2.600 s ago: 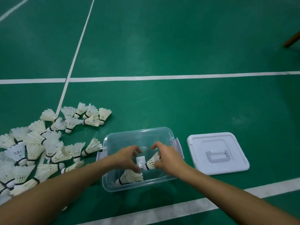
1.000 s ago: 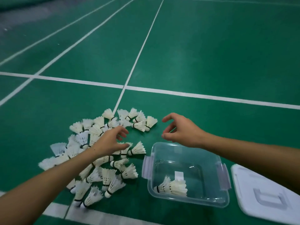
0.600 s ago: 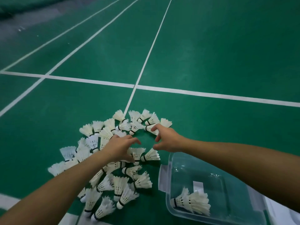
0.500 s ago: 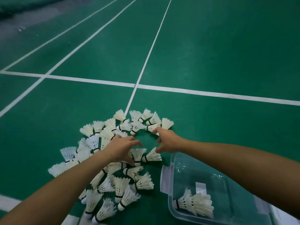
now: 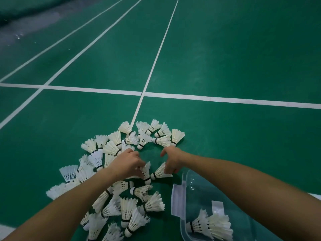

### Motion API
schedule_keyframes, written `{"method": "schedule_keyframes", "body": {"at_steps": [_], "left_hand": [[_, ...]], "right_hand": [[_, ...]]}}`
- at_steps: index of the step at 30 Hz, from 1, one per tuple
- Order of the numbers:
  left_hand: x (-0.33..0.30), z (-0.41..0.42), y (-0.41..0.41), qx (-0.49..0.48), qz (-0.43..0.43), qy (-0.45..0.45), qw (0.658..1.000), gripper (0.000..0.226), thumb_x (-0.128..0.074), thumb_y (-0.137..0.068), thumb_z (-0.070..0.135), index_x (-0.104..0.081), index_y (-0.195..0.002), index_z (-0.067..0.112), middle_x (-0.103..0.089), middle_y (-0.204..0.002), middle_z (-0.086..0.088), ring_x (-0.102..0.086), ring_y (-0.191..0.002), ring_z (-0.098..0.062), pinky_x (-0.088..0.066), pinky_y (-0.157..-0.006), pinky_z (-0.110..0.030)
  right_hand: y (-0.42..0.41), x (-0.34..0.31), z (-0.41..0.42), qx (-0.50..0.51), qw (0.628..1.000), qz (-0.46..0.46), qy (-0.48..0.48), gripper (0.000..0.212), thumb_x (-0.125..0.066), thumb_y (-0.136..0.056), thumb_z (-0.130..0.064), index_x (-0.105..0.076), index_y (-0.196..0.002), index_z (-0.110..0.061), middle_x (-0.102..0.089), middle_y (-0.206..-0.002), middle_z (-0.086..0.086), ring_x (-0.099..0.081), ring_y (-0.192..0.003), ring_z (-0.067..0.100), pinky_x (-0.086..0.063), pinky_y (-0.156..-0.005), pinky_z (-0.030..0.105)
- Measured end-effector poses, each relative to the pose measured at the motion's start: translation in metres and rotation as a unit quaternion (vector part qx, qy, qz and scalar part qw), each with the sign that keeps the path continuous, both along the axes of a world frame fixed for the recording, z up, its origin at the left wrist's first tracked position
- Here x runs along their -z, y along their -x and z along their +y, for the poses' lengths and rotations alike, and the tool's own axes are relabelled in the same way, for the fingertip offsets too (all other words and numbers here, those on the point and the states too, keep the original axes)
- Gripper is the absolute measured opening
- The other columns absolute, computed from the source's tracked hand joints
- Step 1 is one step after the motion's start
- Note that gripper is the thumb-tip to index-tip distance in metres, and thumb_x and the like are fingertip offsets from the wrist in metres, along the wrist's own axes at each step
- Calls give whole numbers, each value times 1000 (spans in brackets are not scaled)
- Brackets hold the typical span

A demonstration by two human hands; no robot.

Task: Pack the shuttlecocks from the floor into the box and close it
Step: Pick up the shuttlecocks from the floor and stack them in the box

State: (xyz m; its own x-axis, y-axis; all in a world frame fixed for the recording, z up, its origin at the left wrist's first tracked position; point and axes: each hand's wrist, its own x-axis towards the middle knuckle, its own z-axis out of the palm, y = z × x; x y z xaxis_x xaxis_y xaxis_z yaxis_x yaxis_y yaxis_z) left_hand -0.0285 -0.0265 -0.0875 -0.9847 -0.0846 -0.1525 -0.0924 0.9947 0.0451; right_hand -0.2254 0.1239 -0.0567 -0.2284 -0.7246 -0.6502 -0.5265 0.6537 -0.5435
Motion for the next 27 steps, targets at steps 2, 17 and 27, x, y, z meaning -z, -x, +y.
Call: {"method": "schedule_keyframes", "body": {"at_steps": [2, 17, 27], "left_hand": [[4, -1, -1, 14, 20, 1, 1000, 35, -72, -82, 68, -61, -80, 35, -63, -76, 18, -59, -79, -9, -44, -81, -32], [-89, 71, 64, -90, 257, -293, 916, 55, -49, -94, 72, -69, -90, 21, -67, -76, 11, -63, -69, -8, -53, -61, -21], [-151, 176, 109, -5, 147, -431, 890, 20, -68, -100, 28, -64, -120, 28, -45, -62, 9, -41, -56, -8, -34, -53, -20]], "right_hand": [[2, 0, 0, -1, 1000, 4, 7, 76, -83, -84, 2, -48, -150, -13, -61, -128, 21, -76, -93, 39, -66, -67, 39], [81, -122, 94, 138, 970, -2, 199, 61, -81, -85, 4, -55, -137, -15, -60, -85, 5, -65, -75, 22, -67, -71, 42], [70, -162, 265, 291, 918, -15, 270, 56, -79, -88, 4, -59, -136, -16, -62, -86, 6, -63, -71, 20, -64, -76, 53]]}}
